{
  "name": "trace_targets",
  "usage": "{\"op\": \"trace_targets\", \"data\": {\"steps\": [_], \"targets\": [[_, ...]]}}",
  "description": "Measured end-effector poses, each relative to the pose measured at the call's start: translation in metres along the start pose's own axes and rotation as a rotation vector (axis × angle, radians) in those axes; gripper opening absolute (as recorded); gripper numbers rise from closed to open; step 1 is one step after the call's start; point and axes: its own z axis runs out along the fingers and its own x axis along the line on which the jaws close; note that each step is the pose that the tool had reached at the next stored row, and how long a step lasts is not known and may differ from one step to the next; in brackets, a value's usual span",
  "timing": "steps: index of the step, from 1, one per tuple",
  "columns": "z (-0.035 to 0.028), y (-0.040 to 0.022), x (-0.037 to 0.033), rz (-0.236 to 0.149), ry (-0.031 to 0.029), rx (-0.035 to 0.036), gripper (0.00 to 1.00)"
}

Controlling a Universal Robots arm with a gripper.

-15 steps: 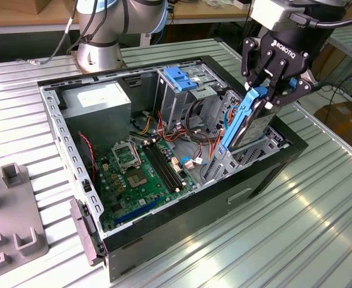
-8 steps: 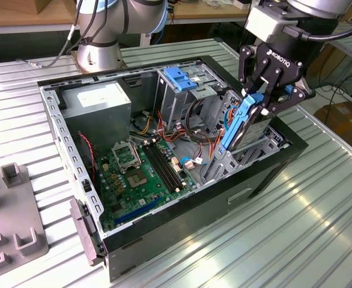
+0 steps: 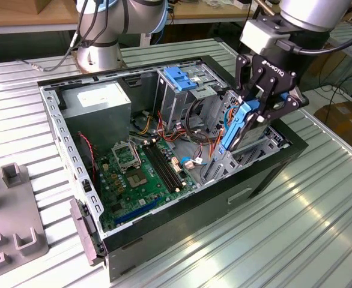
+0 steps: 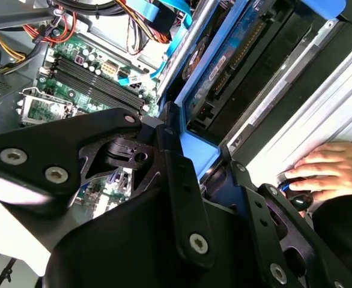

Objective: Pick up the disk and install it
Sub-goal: 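Insert the disk into the insertion slot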

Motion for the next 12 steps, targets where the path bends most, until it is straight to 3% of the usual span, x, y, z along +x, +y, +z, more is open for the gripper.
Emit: {"op": "trace_targets", "data": {"steps": [5, 12], "targets": [[0.0144, -0.0004, -0.0005, 0.000, 0.0000, -0.0001, 0.36], [0.0279, -0.0008, -0.0009, 0.000, 0.0001, -0.0001, 0.36]]}}
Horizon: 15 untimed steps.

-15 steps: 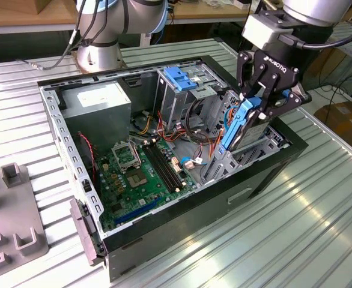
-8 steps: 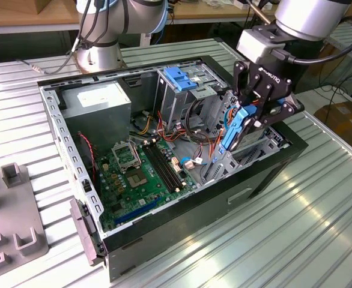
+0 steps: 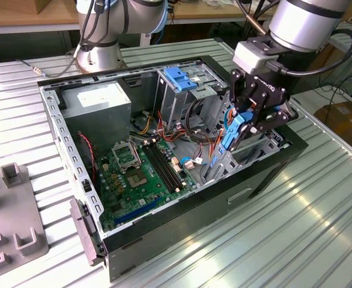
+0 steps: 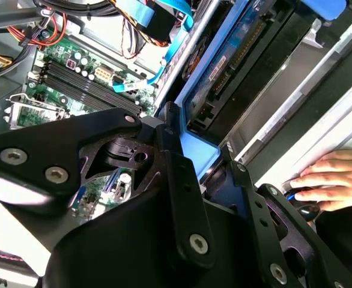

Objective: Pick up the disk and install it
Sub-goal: 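Insert the disk into the insertion slot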

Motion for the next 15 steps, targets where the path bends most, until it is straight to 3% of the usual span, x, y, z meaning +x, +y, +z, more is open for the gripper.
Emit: {"op": "trace_targets", "data": {"steps": [10, 11, 15], "targets": [[0.0020, -0.0001, -0.0001, 0.000, -0.0001, 0.0000, 0.38], [0.0019, -0.0001, -0.0001, 0.000, 0.0001, -0.0001, 0.44], [0.0020, -0.0001, -0.0001, 0.000, 0.0000, 0.0000, 0.44]]}}
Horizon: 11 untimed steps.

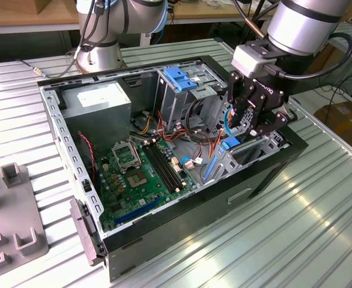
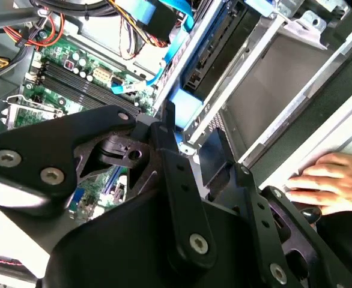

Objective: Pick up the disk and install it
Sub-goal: 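Insert the disk into the insertion slot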

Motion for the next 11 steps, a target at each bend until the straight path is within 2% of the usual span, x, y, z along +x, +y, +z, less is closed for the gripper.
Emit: {"op": "trace_targets", "data": {"steps": [3, 8, 11], "targets": [[0.0000, 0.0000, 0.0000, 0.000, 0.0000, 0.0000, 0.42], [0.0001, 0.0000, 0.0000, 0.000, 0.0000, 0.0000, 0.11], [0.0003, 0.0000, 0.0000, 0.000, -0.0001, 0.0000, 0.10]]}}
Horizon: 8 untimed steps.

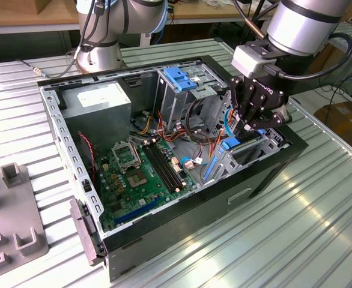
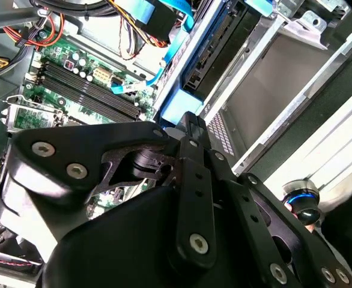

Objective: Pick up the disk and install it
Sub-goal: 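Insert the disk into the insertion slot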

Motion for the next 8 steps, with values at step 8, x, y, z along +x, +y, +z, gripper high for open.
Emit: {"op": "trace_targets", "data": {"steps": [8], "targets": [[0.0002, 0.0000, 0.0000, 0.000, 0.0000, 0.0000, 0.10]]}}
